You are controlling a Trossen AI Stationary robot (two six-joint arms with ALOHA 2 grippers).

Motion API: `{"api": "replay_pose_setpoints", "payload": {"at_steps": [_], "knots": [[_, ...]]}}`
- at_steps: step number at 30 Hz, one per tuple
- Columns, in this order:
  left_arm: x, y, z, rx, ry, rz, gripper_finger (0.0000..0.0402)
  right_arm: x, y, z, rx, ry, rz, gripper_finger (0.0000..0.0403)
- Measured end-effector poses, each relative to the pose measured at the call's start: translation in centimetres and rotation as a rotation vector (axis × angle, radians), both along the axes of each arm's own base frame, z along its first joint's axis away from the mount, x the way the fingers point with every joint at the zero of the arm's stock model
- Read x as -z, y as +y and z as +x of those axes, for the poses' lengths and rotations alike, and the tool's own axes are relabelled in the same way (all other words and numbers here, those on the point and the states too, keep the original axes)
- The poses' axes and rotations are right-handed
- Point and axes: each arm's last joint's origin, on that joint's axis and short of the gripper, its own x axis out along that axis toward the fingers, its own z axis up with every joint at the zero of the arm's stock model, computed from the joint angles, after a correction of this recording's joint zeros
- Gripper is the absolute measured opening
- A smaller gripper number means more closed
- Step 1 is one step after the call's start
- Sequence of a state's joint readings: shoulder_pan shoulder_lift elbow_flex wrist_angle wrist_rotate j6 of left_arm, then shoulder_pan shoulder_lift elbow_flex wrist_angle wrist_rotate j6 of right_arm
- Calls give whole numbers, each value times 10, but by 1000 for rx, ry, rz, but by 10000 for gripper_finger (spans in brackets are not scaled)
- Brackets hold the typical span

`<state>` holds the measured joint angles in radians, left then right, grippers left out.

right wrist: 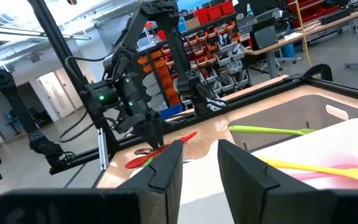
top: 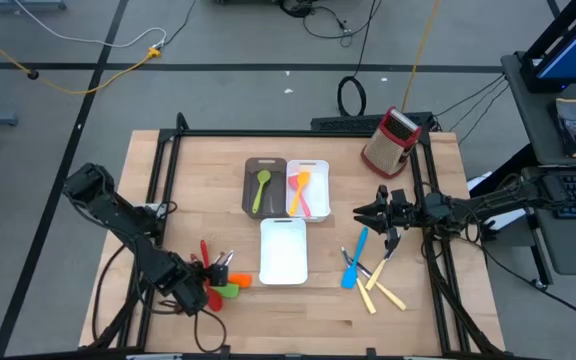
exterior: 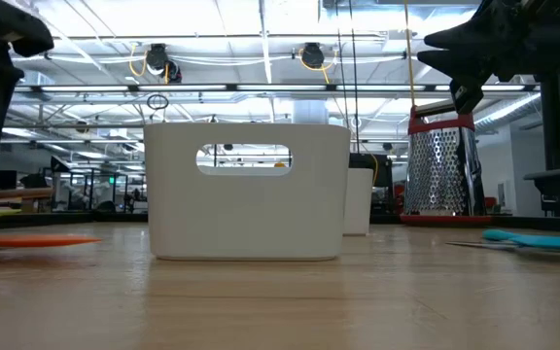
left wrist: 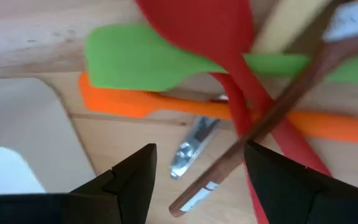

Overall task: Pick & Place Kitchen Items
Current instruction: Put the wooden serving spoon into the black bin

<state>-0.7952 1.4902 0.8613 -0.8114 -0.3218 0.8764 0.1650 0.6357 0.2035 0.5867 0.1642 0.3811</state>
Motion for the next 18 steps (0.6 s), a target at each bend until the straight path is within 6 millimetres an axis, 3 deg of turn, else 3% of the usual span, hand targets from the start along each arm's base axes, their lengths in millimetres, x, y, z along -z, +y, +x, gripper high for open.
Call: {"api": "replay_pose_setpoints", "payload": {"at_steps": [18], "knots": [[0,3,-1,49,-8,75,250,0,0,0,-2,0,26,93]]}}
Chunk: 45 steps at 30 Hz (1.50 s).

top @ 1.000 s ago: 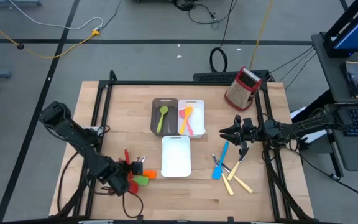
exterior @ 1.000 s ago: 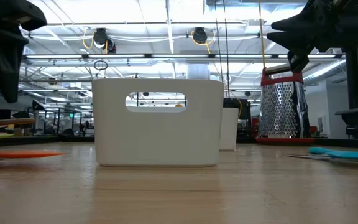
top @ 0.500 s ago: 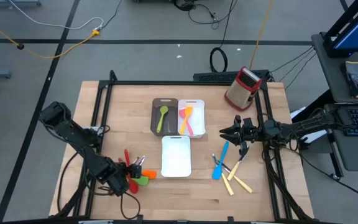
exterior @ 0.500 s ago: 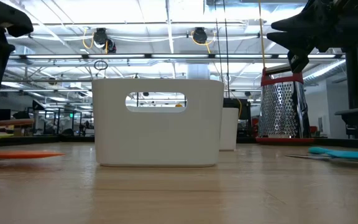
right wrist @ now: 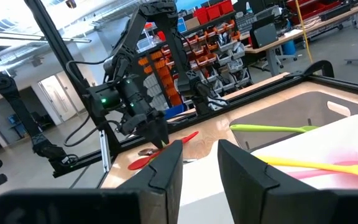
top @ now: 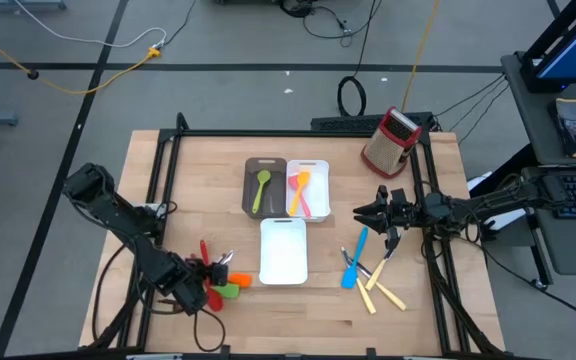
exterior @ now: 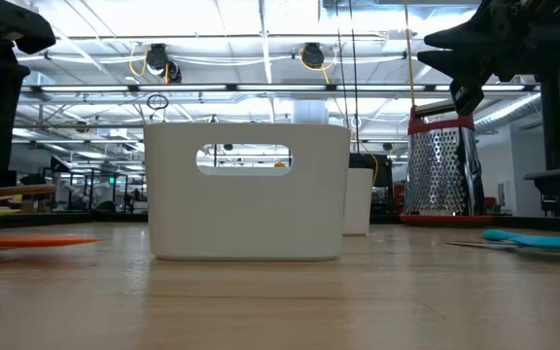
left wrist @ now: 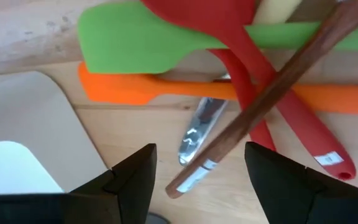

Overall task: Pick & Place Kitchen Items
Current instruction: Put the wooden serving spoon into the black bin

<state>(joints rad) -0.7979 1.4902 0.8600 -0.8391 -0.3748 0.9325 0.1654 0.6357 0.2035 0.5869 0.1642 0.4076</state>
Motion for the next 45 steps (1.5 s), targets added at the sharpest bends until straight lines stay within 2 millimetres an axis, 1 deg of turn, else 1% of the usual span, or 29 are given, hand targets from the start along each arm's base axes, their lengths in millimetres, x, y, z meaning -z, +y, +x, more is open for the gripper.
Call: {"api": "replay_pose_setpoints", "payload": {"at_steps": [5,9,14,22,35,37,39,45], "knots": [[0,0,-2,6,23,-5,250,0,0,0,0,0,0,93],[1,-2,-3,2,64,-49,250,0,0,0,0,0,0,93],[0,-2,-1,22,36,-40,250,0,0,0,1,0,0,93],[1,-5,-1,32,63,-91,250,0,0,0,1,0,0,93],[1,-6,-2,54,87,-112,249,-2,0,0,0,-16,3,93],[1,-6,-2,54,89,-114,240,-2,0,0,1,-20,3,93],[1,-6,-2,56,90,-115,221,-2,0,0,1,-25,4,93],[1,-6,-2,61,100,-123,143,-3,0,0,0,-30,7,93]]}}
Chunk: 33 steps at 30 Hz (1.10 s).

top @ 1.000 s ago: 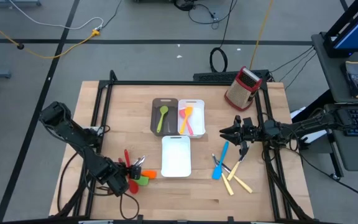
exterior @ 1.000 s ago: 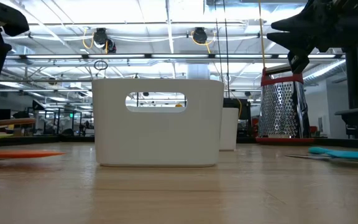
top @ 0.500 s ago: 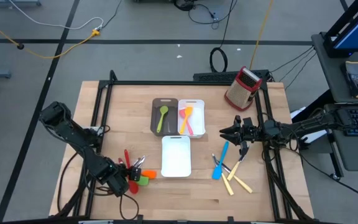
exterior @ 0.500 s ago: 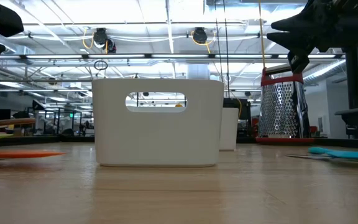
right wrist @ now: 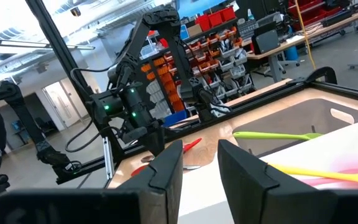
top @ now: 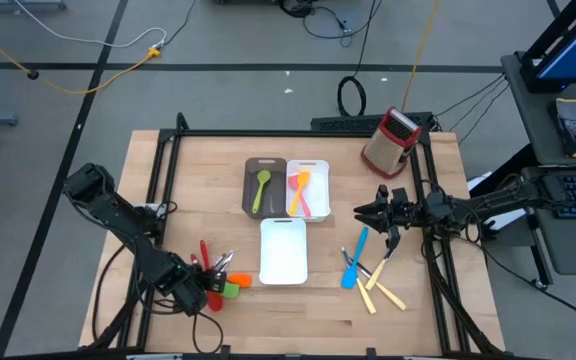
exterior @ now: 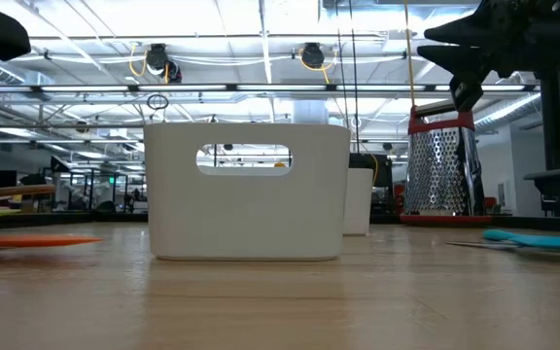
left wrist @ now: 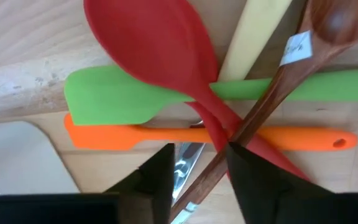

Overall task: Pick & Place Kitchen Items
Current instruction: Put the wooden serving spoon into the black bin

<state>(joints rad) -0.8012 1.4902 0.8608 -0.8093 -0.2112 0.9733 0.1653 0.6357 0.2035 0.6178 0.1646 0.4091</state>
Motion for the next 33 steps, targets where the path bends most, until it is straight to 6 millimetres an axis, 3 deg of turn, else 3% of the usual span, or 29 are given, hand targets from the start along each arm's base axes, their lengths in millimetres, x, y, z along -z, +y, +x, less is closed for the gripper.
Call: {"api": "replay_pose_setpoints", "payload": {"at_steps": [10,21,27,33], "knots": [[0,3,2,-17,13,-13,64,0,0,0,-8,0,50,93],[-13,7,8,-67,-176,175,65,0,0,0,-11,1,75,93],[-34,20,6,-340,-236,66,65,0,0,0,-9,1,59,93],[-48,43,6,-889,-235,-143,65,0,0,0,-8,1,47,93]]}}
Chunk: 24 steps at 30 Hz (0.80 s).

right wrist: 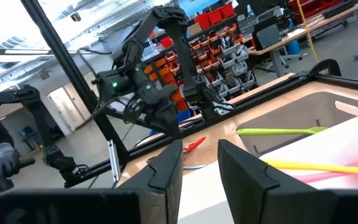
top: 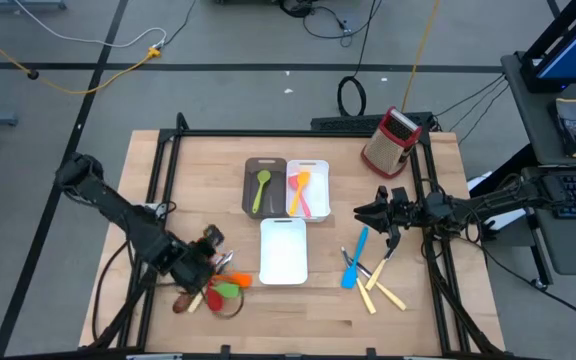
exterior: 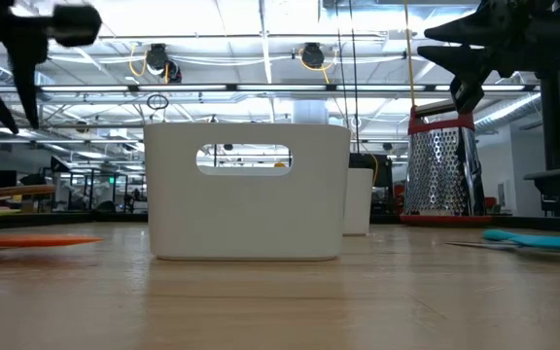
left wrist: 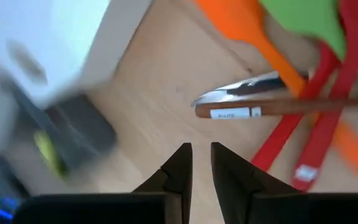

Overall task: Pick & Place Kitchen Items
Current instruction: Put the wooden serving spoon into the black bin

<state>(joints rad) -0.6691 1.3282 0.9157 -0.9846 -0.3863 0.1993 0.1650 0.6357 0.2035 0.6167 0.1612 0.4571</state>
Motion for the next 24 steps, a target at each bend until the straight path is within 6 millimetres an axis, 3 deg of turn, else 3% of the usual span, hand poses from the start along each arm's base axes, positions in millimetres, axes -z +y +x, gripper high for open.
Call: {"api": "replay_pose_setpoints", "payload": {"at_steps": [7,19,21,24], "knots": [[-11,20,5,-510,-88,-256,77,0,0,0,3,0,-25,93],[-13,22,10,-1051,87,-673,180,0,0,0,3,1,-27,93],[-13,21,9,-1062,119,-690,190,0,0,0,3,1,-28,93],[-13,16,4,-920,127,-636,197,0,0,0,3,1,-28,93]]}}
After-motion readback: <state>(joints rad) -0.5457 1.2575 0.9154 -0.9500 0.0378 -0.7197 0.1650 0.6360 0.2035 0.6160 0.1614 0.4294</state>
